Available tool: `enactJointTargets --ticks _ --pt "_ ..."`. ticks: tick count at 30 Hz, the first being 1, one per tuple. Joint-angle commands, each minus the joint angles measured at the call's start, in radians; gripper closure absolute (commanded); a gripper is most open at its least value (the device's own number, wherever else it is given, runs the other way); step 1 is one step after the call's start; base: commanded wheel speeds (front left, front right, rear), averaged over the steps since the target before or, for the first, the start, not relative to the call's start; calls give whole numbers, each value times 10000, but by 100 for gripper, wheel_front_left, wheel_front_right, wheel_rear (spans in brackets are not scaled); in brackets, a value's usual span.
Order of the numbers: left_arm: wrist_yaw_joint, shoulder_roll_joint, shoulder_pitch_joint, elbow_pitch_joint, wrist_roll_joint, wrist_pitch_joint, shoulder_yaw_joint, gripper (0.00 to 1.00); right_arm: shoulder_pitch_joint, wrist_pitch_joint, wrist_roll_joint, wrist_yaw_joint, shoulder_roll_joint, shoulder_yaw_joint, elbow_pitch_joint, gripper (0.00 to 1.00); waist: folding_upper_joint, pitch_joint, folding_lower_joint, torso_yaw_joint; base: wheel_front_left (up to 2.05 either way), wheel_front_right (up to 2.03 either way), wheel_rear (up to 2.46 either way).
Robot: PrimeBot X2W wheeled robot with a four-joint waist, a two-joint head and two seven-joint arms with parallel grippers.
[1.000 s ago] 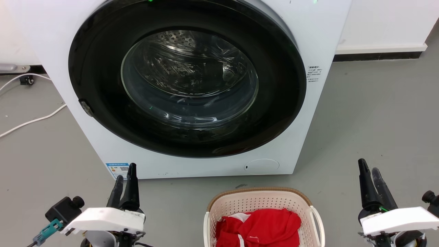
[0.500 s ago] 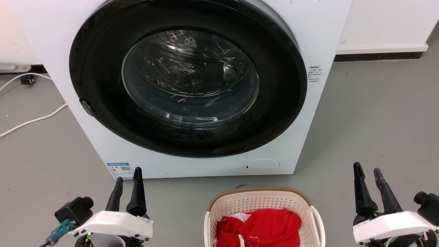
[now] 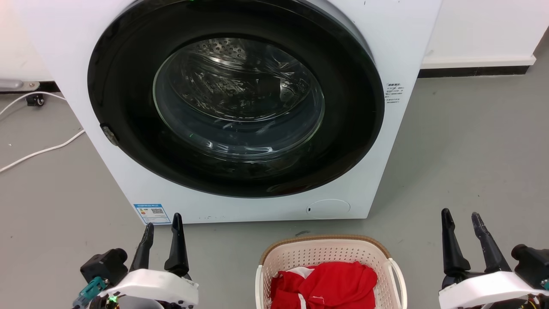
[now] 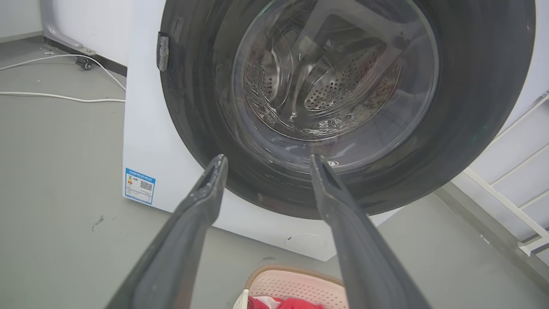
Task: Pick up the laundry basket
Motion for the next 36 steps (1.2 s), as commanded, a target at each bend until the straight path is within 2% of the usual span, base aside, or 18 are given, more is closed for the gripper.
enactJointTargets --ticks 1,19,36 --pt "42 39 18 -96 288 -88 -41 0 94 -100 -304 0 -48 -5 -138 0 -1 -5 0 -2 0 0 0" --pt "140 44 189 82 1948 -521 -304 0 363 -524 -2008 0 -54 -18 -373 0 -1 -45 0 19 0 0 0" --pt "287 49 294 170 3252 -869 -415 0 578 -873 -3151 -1 -60 -103 -564 0 -1 -46 0 37 0 0 0"
